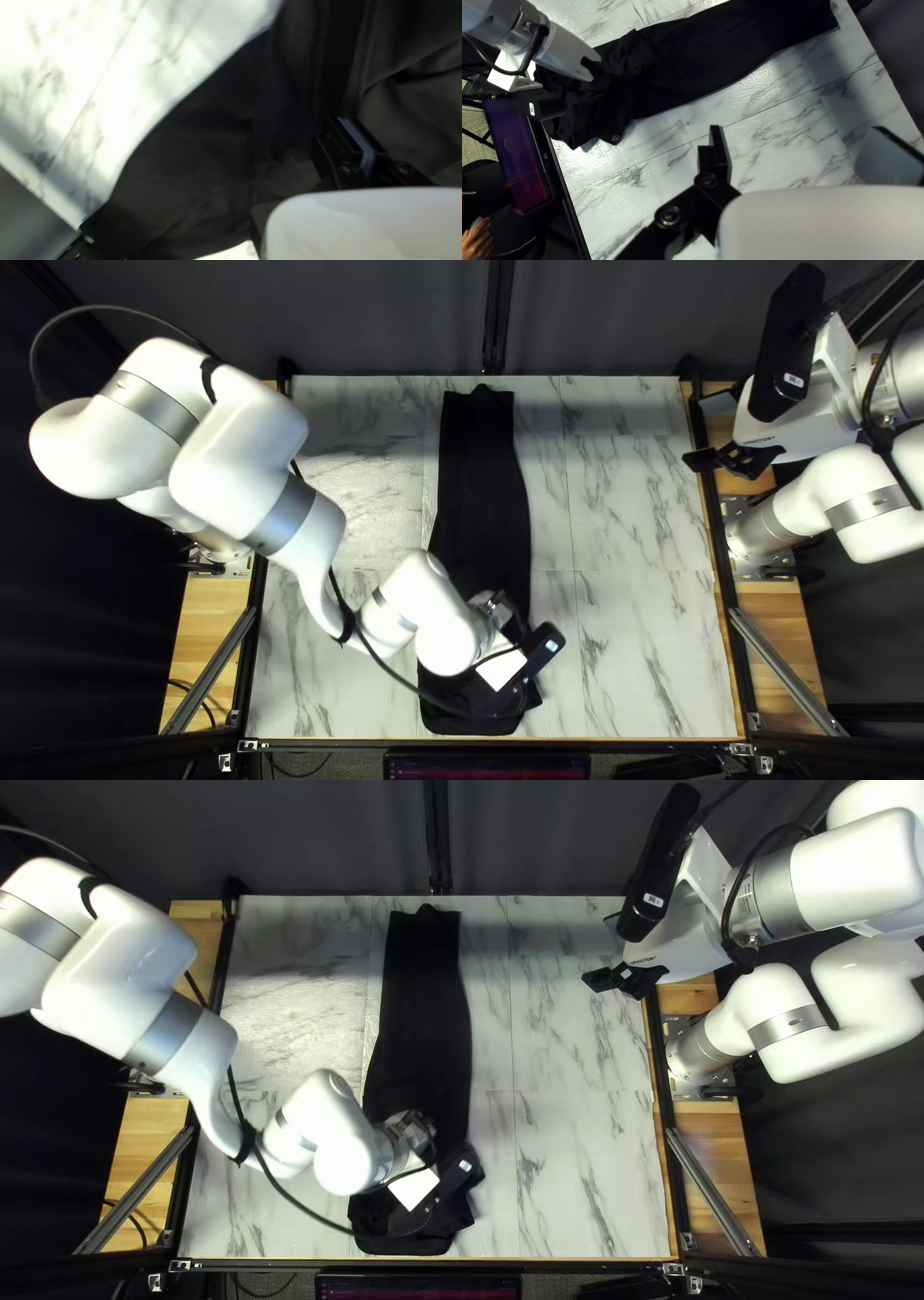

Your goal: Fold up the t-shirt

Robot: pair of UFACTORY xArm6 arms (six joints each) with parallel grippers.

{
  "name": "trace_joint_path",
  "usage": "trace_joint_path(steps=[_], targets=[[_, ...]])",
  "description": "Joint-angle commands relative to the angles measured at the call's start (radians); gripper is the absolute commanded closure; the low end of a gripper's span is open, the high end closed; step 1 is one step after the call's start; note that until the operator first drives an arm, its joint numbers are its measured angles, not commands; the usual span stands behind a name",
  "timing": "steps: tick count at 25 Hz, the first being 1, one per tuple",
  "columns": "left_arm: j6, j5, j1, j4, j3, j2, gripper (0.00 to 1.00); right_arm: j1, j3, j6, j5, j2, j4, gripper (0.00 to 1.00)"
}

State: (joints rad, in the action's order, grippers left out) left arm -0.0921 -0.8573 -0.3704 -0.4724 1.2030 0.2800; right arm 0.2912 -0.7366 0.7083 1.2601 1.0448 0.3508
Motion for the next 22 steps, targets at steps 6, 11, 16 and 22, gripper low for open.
trace_joint_path(steps=[6, 11, 16, 22], targets=[[0.045, -0.033, -0.039, -0.033, -0.029, -0.05, 1.0, 0.0, 0.0, 0.0, 0.0, 0.0, 0.0, 0.0], [0.142, -0.011, -0.076, -0.061, -0.122, -0.101, 1.0, 0.0, 0.0, 0.0, 0.0, 0.0, 0.0, 0.0], [0.191, 0.054, -0.033, -0.092, -0.189, -0.12, 1.0, 0.0, 0.0, 0.0, 0.0, 0.0, 0.0, 0.0], [0.156, 0.136, 0.054, -0.123, -0.16, -0.076, 1.0, 0.0, 0.0, 0.0, 0.0, 0.0, 0.0, 0.0]])
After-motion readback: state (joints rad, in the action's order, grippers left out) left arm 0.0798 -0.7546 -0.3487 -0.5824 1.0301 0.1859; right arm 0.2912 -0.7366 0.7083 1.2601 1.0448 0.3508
